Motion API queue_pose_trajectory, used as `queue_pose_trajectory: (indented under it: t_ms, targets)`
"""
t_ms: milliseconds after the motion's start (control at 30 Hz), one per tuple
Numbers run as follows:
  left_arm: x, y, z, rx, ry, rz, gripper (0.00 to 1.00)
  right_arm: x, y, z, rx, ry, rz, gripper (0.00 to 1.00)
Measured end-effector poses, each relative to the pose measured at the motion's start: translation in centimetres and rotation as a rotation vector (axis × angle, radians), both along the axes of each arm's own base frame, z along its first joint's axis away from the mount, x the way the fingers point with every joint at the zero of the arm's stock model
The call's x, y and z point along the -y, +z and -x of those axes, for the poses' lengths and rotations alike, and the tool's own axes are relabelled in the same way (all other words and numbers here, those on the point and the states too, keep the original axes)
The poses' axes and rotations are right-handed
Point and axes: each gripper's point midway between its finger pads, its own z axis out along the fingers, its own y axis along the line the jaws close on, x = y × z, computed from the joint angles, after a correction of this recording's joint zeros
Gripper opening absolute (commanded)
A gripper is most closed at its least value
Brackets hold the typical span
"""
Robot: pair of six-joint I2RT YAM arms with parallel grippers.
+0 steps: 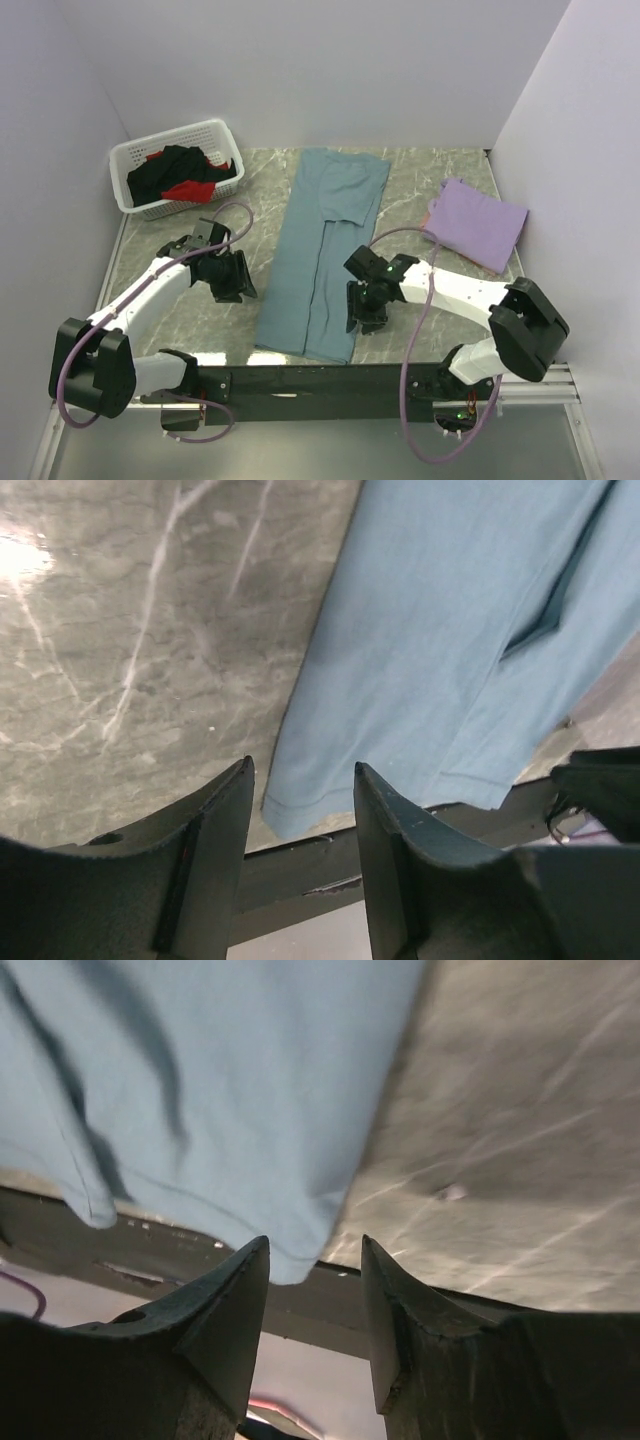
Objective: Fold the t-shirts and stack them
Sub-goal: Fold the tshirt
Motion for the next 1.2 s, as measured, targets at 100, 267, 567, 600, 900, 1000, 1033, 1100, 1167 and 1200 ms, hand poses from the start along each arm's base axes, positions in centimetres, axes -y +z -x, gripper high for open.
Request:
queue_pose_trajectory:
  t_ms: [100, 267, 567, 600, 900, 1000, 1033, 1100, 1167, 1200]
  targets:
    - [0.3, 0.0, 0.2, -0.005, -0.015, 0.018, 0.49, -1.3, 0.0, 1.8, -0.008, 0.038, -0.024, 0.48]
    - [0.3, -0.5, 1.0, -0.03, -0.019, 0.026, 0.48, -2.8, -0.8, 4.4, -0.055, 0.108, -0.017, 0.46]
    - [0.4, -0.4, 1.6, -0.025, -0.022, 0.043, 0.47, -3.1, -1.7, 6.1, -0.105, 0.128, 0.061, 0.45]
    - [0.4, -0.3, 1.6, -0.023, -0.022, 0.044, 0.47, -3.1, -1.7, 6.2, -0.109, 0.125, 0.065, 0.45]
    - [1.4, -0.5, 2.6, -0.032, -0.059, 0.031, 0.47, -3.1, -2.1, 6.6, -0.135, 0.106, 0.066, 0.4]
    - [1.7, -0.7, 2.9, -0.039, -0.075, 0.021, 0.47, -2.8, -2.8, 7.0, -0.155, 0.106, 0.075, 0.36]
    - [1.8, -0.9, 3.1, -0.044, -0.081, 0.014, 0.47, -2.6, -3.0, 7.2, -0.165, 0.106, 0.08, 0.33]
    - [2.0, -1.2, 3.5, -0.053, -0.095, -0.011, 0.47, -2.5, -3.1, 7.3, -0.173, 0.106, 0.081, 0.3]
    - [2.3, -1.6, 4.2, -0.064, -0.119, -0.035, 0.47, -2.4, -3.2, 7.4, -0.176, 0.107, 0.081, 0.22]
    - [2.3, -1.7, 4.5, -0.07, -0.127, -0.047, 0.47, -2.4, -3.2, 7.4, -0.177, 0.106, 0.083, 0.2]
